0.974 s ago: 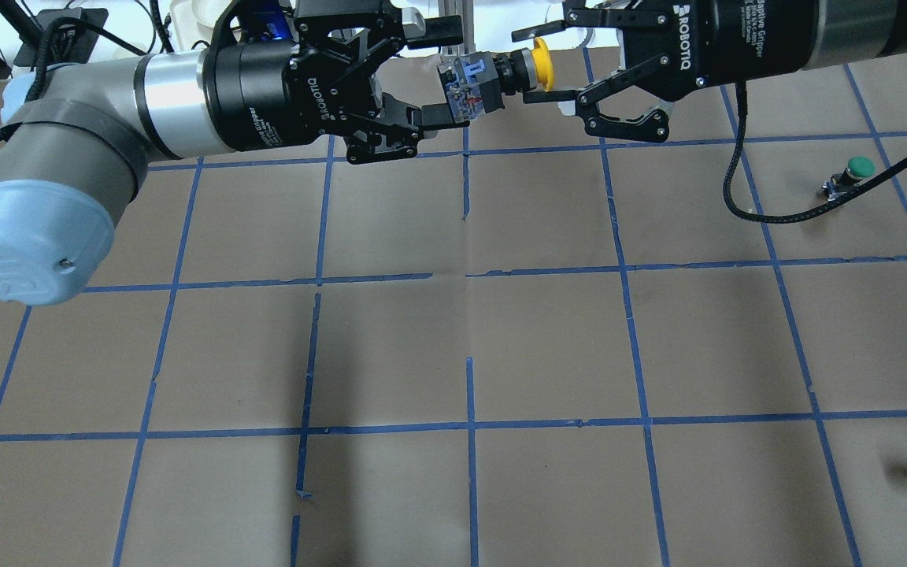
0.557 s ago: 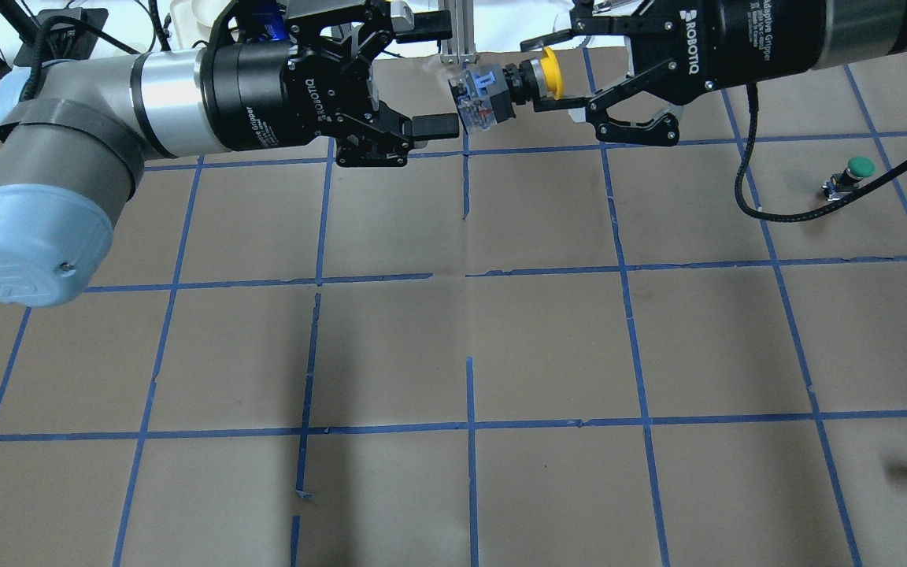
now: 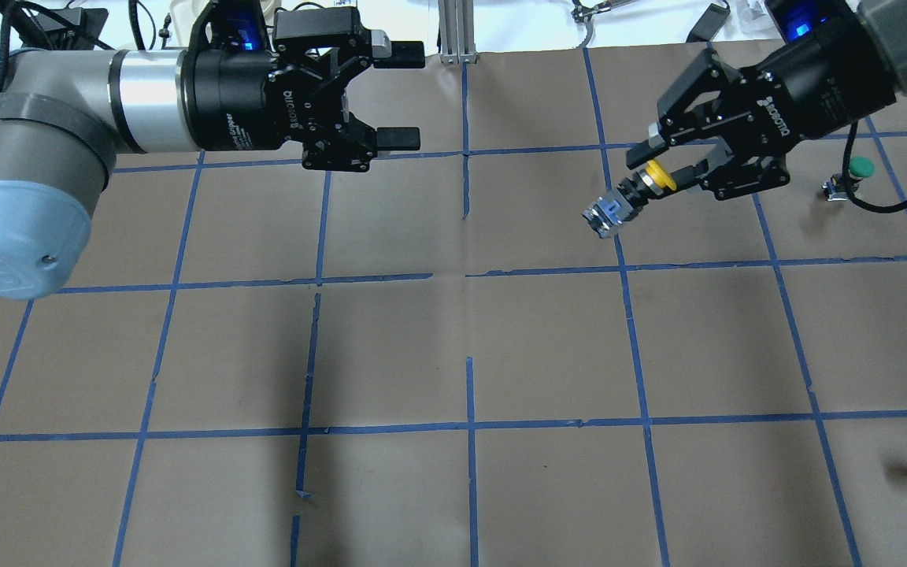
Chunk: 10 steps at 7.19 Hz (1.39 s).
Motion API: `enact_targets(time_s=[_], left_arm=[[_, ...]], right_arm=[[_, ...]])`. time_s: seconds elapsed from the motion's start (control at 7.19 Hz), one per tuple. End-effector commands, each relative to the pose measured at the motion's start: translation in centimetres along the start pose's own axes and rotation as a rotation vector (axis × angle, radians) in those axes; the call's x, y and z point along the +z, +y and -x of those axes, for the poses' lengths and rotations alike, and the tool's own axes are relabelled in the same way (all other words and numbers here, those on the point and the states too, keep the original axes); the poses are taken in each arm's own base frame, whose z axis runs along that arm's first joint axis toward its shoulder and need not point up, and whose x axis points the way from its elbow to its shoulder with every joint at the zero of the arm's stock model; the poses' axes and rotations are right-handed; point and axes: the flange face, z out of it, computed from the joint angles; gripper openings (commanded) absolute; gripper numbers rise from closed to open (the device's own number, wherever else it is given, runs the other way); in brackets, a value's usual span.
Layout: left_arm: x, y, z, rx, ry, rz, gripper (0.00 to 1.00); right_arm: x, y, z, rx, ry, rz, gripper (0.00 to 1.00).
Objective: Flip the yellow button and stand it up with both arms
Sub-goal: 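Grasp the yellow cap with the right gripper while the left gripper opens and releases, then lower the button cap-up onto the table with the right gripper while the left arm withdraws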
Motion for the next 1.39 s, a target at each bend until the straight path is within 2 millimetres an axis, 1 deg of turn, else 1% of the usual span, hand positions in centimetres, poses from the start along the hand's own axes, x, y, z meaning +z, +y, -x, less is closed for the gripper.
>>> enact_targets(time_s=[0.0,0.14,0.28,0.42,0.56,0.7,0.83,0.97,1.11,1.25], left_arm=[[-0.7,-0.7,1.0,0.033,-0.126,-0.006,0.99],[-1.1,-0.9,1.1,0.037,-0.185,-0.01,0.99],[-1.7,-1.4,1.6,0.101,-0.334,-0.023,0.99],[-2.5,-1.8,2.0,0.136,-0.478,-0.032,1.0],[-3.5,-2.4,2.1,0.149,-0.616,-0.038,1.0],[-5.0,-3.1,1.8,0.16,-0.795,-0.046,1.0],[-6.0,-3.9,2.1,0.164,-0.932,-0.044,1.0],[-6.1,-4.8,3.8,0.157,-1.062,-0.007,1.0],[-5.8,-5.5,3.7,0.172,-1.117,0.004,1.0],[-6.3,-6.7,3.6,0.179,-1.205,0.018,1.0]], right_arm=[[1.3,-0.8,-5.1,-0.25,0.201,0.005,0.15],[2.0,-1.1,-7.3,-0.413,0.33,0.03,0.15],[3.1,-1.2,-9.4,-0.629,0.39,0.096,0.13],[3.2,-1.6,-12.1,-0.774,0.458,0.117,0.13],[2.8,-1.9,-16.1,-0.924,0.519,0.144,0.13],[1.7,-1.9,-20.6,-1.055,0.591,0.148,0.11],[1.1,-2.0,-24.0,-1.204,0.644,0.165,0.1],[-0.5,-2.3,-27.4,-1.241,0.651,0.17,0.1],[-2.1,-3.2,-32.4,-1.329,0.657,0.19,0.1],[-3.1,-3.8,-36.9,-1.434,0.64,0.215,0.1]])
